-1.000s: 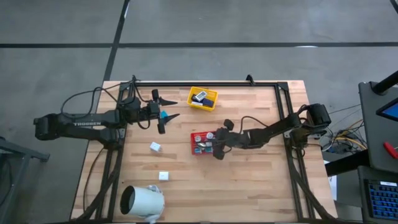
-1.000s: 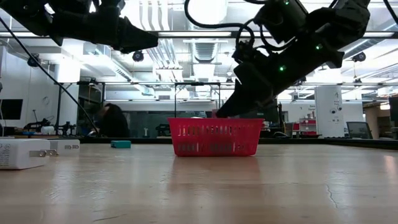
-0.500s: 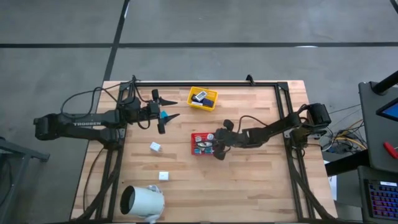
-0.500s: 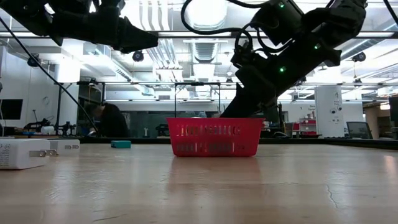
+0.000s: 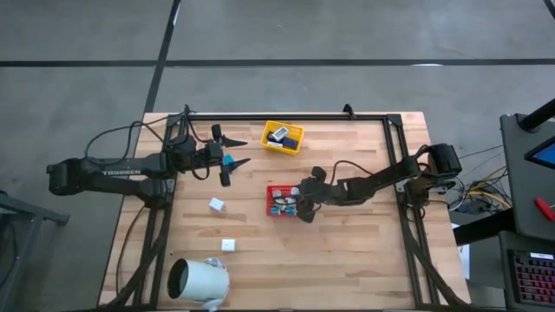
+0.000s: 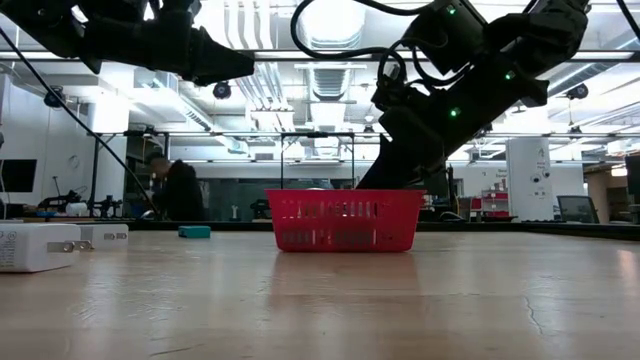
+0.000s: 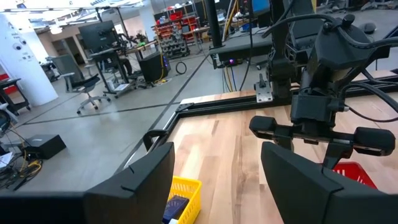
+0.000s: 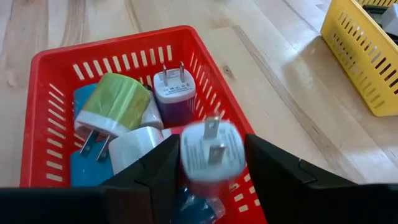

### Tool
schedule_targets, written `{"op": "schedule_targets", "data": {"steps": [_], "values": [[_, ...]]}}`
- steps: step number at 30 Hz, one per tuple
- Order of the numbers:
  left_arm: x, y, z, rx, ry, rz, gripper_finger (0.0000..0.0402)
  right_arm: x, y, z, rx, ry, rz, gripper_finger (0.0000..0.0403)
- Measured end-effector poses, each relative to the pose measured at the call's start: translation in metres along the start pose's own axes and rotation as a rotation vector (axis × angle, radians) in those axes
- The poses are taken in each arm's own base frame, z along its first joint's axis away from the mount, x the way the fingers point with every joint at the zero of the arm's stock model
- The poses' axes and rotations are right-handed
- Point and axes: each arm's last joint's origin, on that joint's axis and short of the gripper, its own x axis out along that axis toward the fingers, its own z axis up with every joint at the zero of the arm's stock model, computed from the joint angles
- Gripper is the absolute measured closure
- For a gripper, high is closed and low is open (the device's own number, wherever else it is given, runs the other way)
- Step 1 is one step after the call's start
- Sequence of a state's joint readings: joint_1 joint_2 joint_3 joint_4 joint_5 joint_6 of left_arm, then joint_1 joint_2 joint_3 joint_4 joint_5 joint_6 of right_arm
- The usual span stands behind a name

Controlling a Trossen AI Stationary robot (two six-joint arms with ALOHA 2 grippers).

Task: Pick & Place Office items
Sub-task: Put the pink charger adapter into the red bin, then put the blue digital clock into the yellow bin

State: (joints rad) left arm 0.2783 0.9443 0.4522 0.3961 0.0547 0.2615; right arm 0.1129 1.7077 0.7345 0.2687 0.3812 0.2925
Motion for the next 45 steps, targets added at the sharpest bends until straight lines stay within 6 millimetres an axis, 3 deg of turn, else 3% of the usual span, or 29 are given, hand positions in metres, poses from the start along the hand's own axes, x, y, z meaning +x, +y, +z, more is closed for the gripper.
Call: {"op": "schedule_targets", "data": {"steps": [14, 28, 35, 45], "values": [[0.000, 0.000, 0.000, 0.004, 0.000, 0.000, 0.0156, 0.000, 0.001, 0.005, -0.042, -0.047, 0.001, 0.0212], [0.000, 0.000, 0.000, 0.012, 0.000, 0.000, 0.0156, -0.001, 0.010, 0.038, -0.132, -0.144, 0.004, 0.0202], [0.000, 0.000, 0.000, 0.015, 0.004, -0.001, 0.0156, -0.006, 0.024, 0.056, -0.221, -0.192, 0.112, 0.0202], [-0.003, -0.006, -0.020, -0.042, 0.220, -0.063, 0.0156, -0.008, 0.032, 0.055, -0.355, -0.172, 0.174, 0.0202]]}}
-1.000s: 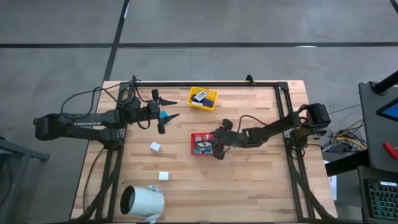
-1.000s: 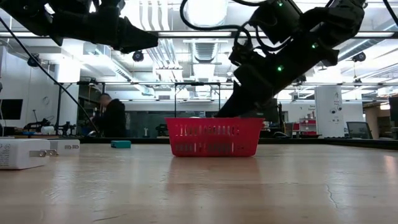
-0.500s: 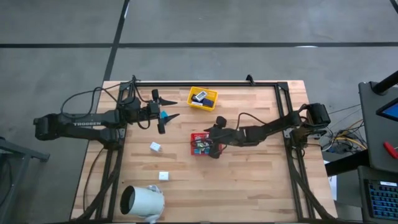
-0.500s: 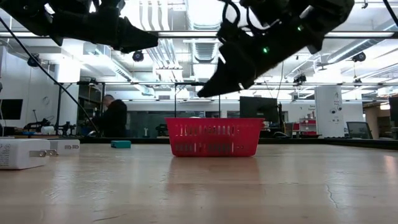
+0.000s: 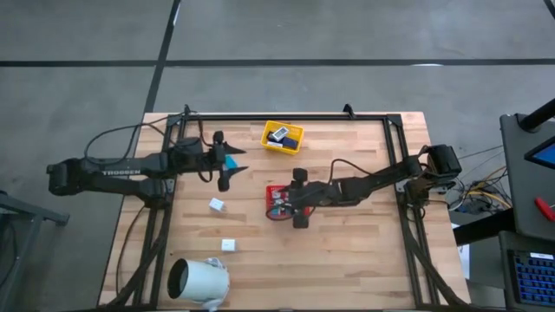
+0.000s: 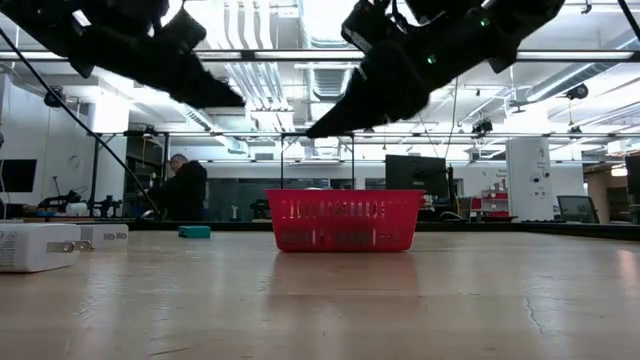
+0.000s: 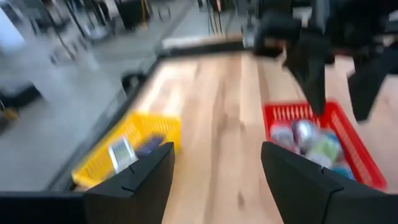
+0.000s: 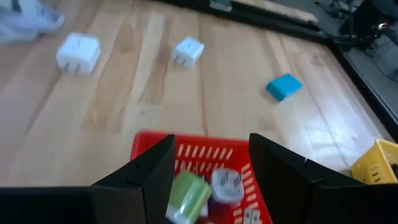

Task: Pick & Place Office items
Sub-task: Put the blue digital clock into the yellow bin

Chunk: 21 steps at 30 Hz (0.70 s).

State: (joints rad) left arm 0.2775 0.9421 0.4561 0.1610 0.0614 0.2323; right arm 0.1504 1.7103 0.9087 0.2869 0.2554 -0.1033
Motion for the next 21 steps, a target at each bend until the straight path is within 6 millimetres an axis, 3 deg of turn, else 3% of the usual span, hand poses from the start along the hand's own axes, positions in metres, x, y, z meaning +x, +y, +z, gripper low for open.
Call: {"op": "schedule_targets", "data": {"steps": [13, 21], "values": [[-0.009, 0.003, 0.008, -0.004, 0.339, -0.027, 0.0156, -0.001, -0.001, -0.025, -0.175, 0.121, 0.016, 0.0202], [0.008, 0.002, 0.000, 0.118, 0.570, -0.121, 0.0156, -0.002, -0.008, -0.031, -0.229, 0.137, 0.005, 0.0202]]}}
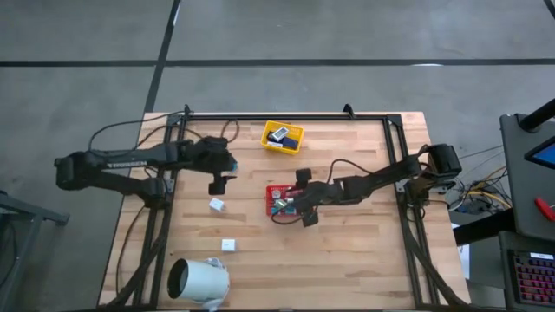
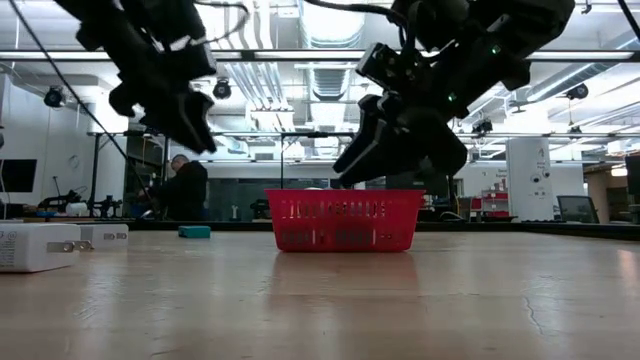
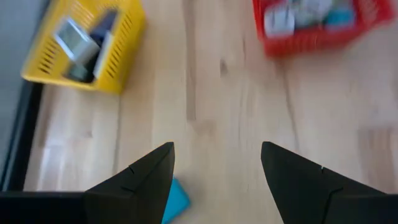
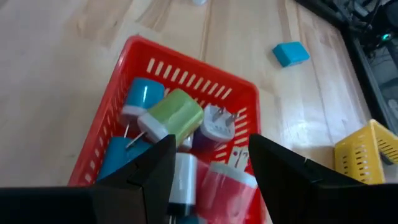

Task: Pick & Place Office items
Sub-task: Put the blue digital clock into the yellow bin

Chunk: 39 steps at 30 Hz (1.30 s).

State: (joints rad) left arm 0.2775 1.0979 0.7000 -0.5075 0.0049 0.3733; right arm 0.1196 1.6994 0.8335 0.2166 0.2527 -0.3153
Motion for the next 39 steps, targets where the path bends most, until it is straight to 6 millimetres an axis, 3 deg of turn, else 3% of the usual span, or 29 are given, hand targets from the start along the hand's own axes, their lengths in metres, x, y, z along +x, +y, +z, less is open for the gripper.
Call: {"op": "schedule_targets", "data": {"steps": [5, 11, 20, 26, 39], "values": [[0.017, 0.004, 0.007, 0.070, 0.212, -0.036, 0.0156, -0.020, -0.008, 0.007, -0.003, -0.057, -0.019, 0.0202], [0.035, 0.014, 0.021, 0.196, 0.413, -0.042, 0.0156, -0.060, -0.017, 0.008, 0.035, -0.173, 0.013, 0.0202], [0.053, 0.032, 0.026, 0.331, 0.517, -0.024, 0.0156, -0.105, -0.017, -0.017, 0.102, -0.258, 0.044, 0.0202], [0.054, 0.043, 0.018, 0.482, 0.572, -0.033, 0.0156, -0.120, -0.015, -0.033, 0.128, -0.293, 0.061, 0.0202], [0.066, 0.067, 0.002, 0.374, 0.448, -0.223, 0.0156, -0.128, -0.011, -0.046, 0.132, -0.313, 0.109, 0.0202]]}}
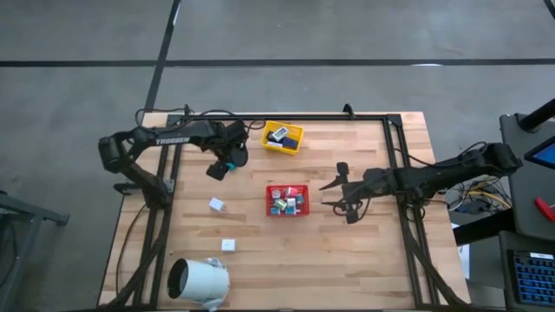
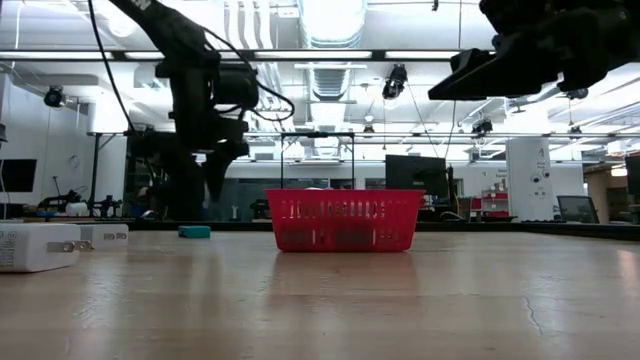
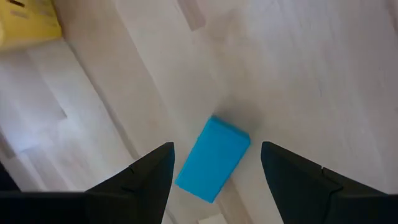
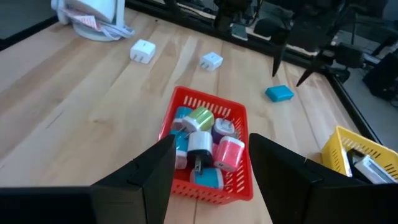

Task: Pick & Place Office items
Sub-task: Put the blue digital clock into the yellow bin

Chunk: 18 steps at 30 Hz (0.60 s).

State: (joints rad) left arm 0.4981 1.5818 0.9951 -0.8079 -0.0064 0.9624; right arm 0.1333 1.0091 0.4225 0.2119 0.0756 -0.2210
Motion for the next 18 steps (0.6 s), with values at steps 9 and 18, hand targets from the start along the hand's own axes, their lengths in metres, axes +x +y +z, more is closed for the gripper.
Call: {"op": "schedule_targets", "data": {"steps": [9, 18], "values": [[0.014, 0.007, -0.007, -0.070, 0.033, -0.042, 0.0156, 0.001, 0.001, -0.002, -0.005, 0.018, 0.005, 0.0202], [0.039, 0.008, -0.008, -0.101, 0.083, -0.116, 0.0156, 0.001, 0.001, -0.003, -0.003, 0.027, 0.012, 0.0202]]}}
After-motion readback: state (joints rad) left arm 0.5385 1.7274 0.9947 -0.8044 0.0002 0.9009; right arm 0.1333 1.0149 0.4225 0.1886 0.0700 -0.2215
